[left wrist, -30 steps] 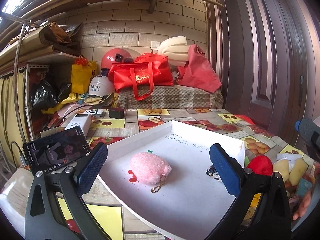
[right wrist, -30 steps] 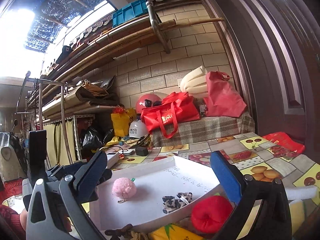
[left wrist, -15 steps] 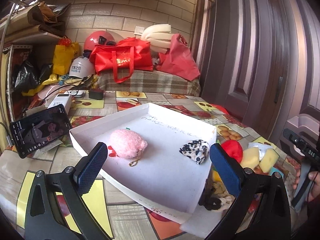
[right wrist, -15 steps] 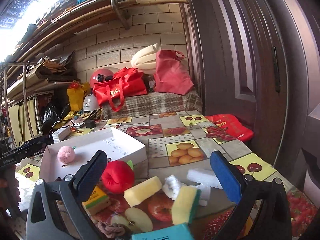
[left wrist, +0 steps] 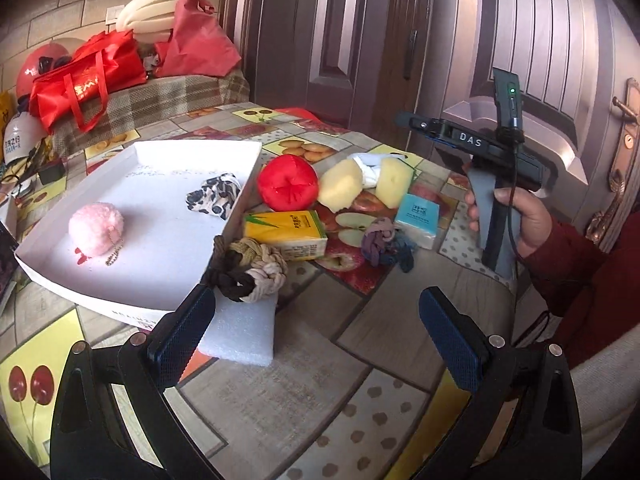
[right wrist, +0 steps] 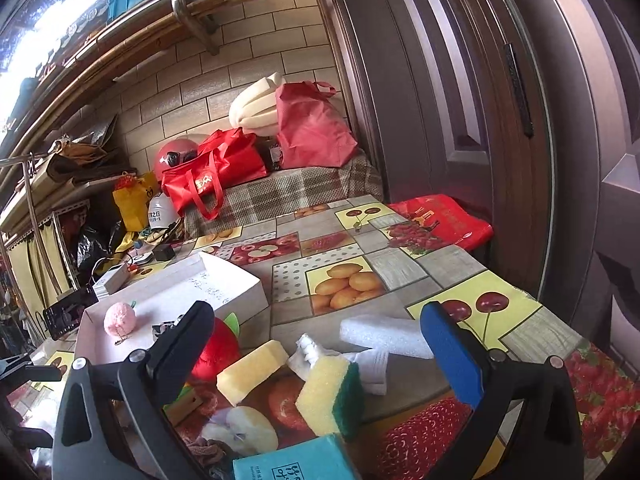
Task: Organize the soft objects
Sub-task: 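Move the left gripper to the braided hair ties and grasp them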
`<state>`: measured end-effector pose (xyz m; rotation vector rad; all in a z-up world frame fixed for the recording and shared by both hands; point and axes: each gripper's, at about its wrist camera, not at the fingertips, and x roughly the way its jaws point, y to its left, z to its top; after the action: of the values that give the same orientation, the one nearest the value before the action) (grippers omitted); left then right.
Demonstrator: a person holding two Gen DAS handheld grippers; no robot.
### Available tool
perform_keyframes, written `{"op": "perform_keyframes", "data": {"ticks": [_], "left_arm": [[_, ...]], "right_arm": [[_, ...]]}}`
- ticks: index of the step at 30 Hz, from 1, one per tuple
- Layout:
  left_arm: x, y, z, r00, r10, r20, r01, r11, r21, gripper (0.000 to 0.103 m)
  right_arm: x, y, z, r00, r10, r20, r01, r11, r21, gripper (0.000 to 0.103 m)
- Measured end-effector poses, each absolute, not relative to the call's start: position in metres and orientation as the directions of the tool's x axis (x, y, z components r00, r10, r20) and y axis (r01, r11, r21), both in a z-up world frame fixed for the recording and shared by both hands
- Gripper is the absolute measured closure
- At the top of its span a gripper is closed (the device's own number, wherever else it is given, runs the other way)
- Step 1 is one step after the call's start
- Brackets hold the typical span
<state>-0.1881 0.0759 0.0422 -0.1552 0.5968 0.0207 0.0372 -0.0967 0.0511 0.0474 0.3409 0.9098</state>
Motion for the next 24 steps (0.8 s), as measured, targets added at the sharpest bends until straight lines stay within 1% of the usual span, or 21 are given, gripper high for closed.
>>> {"op": "perform_keyframes", "data": {"ticks": [2, 3, 5, 7, 10, 17, 21, 24], "left_arm": [[-0.188, 0.075, 0.042, 0.818, -0.091, -0.568, -0.019, 0.983, -0.185, 0.0], [-0.186, 0.075, 0.04, 0.806, -0.097, -0.584, -0.016, 0.983, -0.185, 0.0], [-0.177, 0.077, 0.034, 0.781, -0.062, -0.621, -0.048, 0.986, -0.158, 0.0], [-0.168, 0.082, 0.03, 0.76, -0.052, -0.648, -0.079, 0.982, -0.172, 0.001], [-0.163, 0.096, 0.029, 0.761, -0.032, -0.647, -0.118, 0.975, -0.188, 0.001], [-0.149, 0.125, 0.021, 0.747, 0.04, -0.663, -0.185, 0.971, -0.149, 0.001], [-0.153, 0.125, 0.023, 0.756, 0.009, -0.654, -0.162, 0.971, -0.175, 0.001], [-0.154, 0.114, 0.021, 0.738, -0.012, -0.674, -0.137, 0.976, -0.168, 0.001]], "right_arm": [[0.039, -0.094, 0.051, 0.561, 0.778, -0.282, -0.765, 0.618, 0.184, 0.0], [0.04, -0.094, 0.05, 0.56, 0.777, -0.287, -0.764, 0.618, 0.185, 0.0], [0.042, -0.094, 0.05, 0.56, 0.776, -0.291, -0.761, 0.62, 0.189, 0.0], [0.042, -0.095, 0.051, 0.561, 0.776, -0.287, -0.76, 0.621, 0.192, 0.0], [0.044, -0.095, 0.05, 0.562, 0.776, -0.286, -0.758, 0.622, 0.198, 0.0], [0.044, -0.095, 0.05, 0.563, 0.776, -0.285, -0.758, 0.622, 0.197, 0.0], [0.046, -0.095, 0.049, 0.563, 0.776, -0.284, -0.756, 0.622, 0.202, 0.0], [0.048, -0.096, 0.047, 0.563, 0.775, -0.288, -0.753, 0.624, 0.208, 0.0]]}}
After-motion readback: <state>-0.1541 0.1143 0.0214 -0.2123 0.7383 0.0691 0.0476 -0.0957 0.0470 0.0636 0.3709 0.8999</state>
